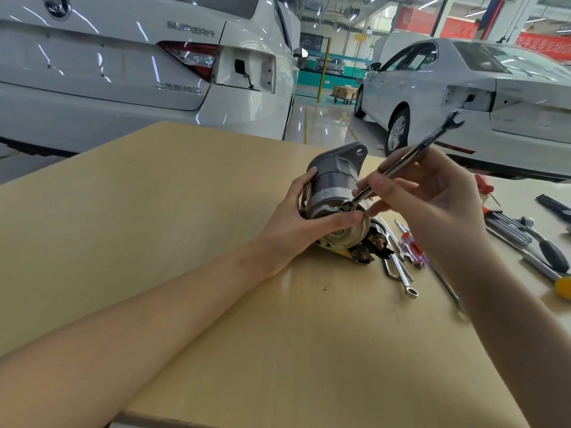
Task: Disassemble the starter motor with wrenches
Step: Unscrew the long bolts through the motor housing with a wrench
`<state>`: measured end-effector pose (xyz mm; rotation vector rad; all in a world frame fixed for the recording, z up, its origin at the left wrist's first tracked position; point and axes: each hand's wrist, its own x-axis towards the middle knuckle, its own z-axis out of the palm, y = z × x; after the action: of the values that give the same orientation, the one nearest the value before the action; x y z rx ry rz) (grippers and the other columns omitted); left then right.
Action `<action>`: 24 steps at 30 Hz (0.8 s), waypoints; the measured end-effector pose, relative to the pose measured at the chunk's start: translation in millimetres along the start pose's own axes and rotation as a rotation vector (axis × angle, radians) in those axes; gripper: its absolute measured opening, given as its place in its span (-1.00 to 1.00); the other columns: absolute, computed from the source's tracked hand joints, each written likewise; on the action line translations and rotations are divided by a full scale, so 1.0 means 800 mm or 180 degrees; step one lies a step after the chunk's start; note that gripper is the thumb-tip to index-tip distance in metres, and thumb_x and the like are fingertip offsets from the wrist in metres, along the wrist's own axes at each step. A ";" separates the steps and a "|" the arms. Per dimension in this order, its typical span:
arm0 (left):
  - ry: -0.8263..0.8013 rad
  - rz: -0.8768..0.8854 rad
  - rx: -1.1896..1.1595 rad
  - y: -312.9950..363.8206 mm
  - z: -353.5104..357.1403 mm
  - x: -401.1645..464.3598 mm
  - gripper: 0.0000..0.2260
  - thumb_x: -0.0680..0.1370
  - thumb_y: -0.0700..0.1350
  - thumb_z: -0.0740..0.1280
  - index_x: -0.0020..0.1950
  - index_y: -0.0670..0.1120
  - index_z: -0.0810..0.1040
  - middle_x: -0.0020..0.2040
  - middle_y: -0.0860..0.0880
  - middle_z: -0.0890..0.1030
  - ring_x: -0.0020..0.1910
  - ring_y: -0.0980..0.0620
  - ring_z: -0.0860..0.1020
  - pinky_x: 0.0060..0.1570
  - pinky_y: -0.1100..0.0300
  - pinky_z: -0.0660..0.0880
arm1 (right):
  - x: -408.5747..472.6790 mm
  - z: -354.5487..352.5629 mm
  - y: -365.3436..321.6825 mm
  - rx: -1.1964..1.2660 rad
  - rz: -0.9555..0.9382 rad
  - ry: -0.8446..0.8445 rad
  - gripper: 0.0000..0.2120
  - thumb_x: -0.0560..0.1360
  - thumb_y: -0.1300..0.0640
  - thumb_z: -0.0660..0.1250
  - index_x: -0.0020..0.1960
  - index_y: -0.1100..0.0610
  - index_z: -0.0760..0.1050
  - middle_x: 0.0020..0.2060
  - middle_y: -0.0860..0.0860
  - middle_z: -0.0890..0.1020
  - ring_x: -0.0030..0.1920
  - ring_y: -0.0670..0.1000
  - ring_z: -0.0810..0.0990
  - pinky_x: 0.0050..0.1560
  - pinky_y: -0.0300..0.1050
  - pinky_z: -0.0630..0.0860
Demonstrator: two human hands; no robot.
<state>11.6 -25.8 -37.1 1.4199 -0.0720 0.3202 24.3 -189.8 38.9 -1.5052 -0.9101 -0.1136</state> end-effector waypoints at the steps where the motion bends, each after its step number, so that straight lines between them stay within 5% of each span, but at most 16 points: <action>1: 0.0000 0.0007 0.0003 0.000 0.000 0.000 0.01 0.08 0.06 0.62 0.47 0.18 0.25 0.35 -0.04 0.49 0.19 -0.01 0.60 0.25 0.00 0.51 | 0.001 0.000 -0.001 -0.0080 -0.0015 -0.0044 -0.85 0.45 0.39 0.35 -0.04 0.22 0.47 -0.18 0.16 0.65 -0.18 0.04 0.70 -0.25 -0.19 0.61; 5: 0.0011 0.0003 0.0049 -0.001 0.000 0.000 -0.03 0.09 0.05 0.62 0.45 0.10 0.31 0.26 -0.04 0.57 0.16 -0.01 0.61 0.20 0.05 0.53 | 0.032 0.008 -0.030 -0.1064 -0.0214 -0.0920 -0.76 0.45 0.34 0.40 0.03 0.08 0.57 -0.15 0.03 0.69 -0.17 -0.07 0.70 -0.13 -0.21 0.62; 8: -0.0113 0.0090 0.0205 -0.003 -0.003 0.000 -0.28 0.10 0.10 0.65 0.21 0.00 0.53 0.00 0.07 0.67 0.05 0.09 0.63 0.04 0.21 0.52 | 0.059 0.031 -0.050 -0.2369 -0.0343 -0.2089 -0.72 0.42 0.22 0.43 0.05 -0.09 0.64 -0.18 -0.09 0.72 -0.21 -0.19 0.66 -0.09 -0.34 0.56; 11: -0.0233 0.0074 0.0428 -0.003 -0.009 -0.003 -0.21 0.16 0.12 0.63 0.30 -0.14 0.50 0.16 -0.10 0.60 0.25 -0.04 0.55 0.24 0.06 0.49 | 0.067 0.052 -0.052 -0.3133 -0.0130 -0.2827 -0.77 0.39 0.12 0.45 -0.02 -0.16 0.67 -0.24 -0.25 0.67 -0.23 -0.25 0.60 -0.12 -0.30 0.52; 13: -0.0246 0.0161 0.0467 -0.004 -0.010 -0.004 -0.22 0.17 0.06 0.62 0.32 -0.16 0.49 0.13 -0.04 0.61 0.23 -0.01 0.56 0.25 0.02 0.49 | 0.065 0.049 -0.049 -0.2939 -0.0172 -0.2944 -0.78 0.39 0.13 0.47 -0.04 -0.16 0.67 -0.23 -0.22 0.68 -0.23 -0.21 0.60 -0.13 -0.23 0.52; 15: -0.0159 0.0207 0.0413 -0.001 -0.006 -0.005 -0.21 0.06 0.08 0.67 0.24 -0.09 0.56 0.06 0.01 0.66 0.11 0.08 0.62 0.12 0.16 0.55 | 0.057 0.036 -0.046 -0.1709 -0.0107 -0.2633 -0.78 0.37 0.18 0.50 -0.02 -0.05 0.66 -0.19 -0.07 0.71 -0.19 -0.03 0.65 -0.11 -0.09 0.57; 18: -0.0042 0.0061 0.0247 0.002 0.000 -0.004 0.22 -0.14 0.20 0.68 0.45 -0.08 0.33 0.24 -0.13 0.59 0.13 -0.02 0.63 0.15 0.05 0.56 | 0.038 0.012 -0.030 0.0621 0.0131 -0.1410 -0.79 0.35 0.19 0.42 -0.02 0.15 0.60 -0.23 0.05 0.69 -0.21 0.06 0.66 -0.20 -0.17 0.58; 24: -0.0098 -0.0017 0.0000 0.007 0.000 -0.007 0.27 -0.17 0.21 0.67 0.49 0.12 0.23 0.25 -0.05 0.55 0.11 -0.01 0.64 0.08 0.09 0.56 | -0.015 0.003 0.018 0.1930 0.0897 0.0504 -0.86 0.37 0.29 0.32 -0.08 0.20 0.45 -0.28 0.09 0.67 -0.19 0.04 0.68 -0.17 -0.22 0.62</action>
<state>4.8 -26.0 -33.2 1.4249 -0.0934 0.2939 23.7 -191.6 20.7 -1.0228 -0.5289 0.2296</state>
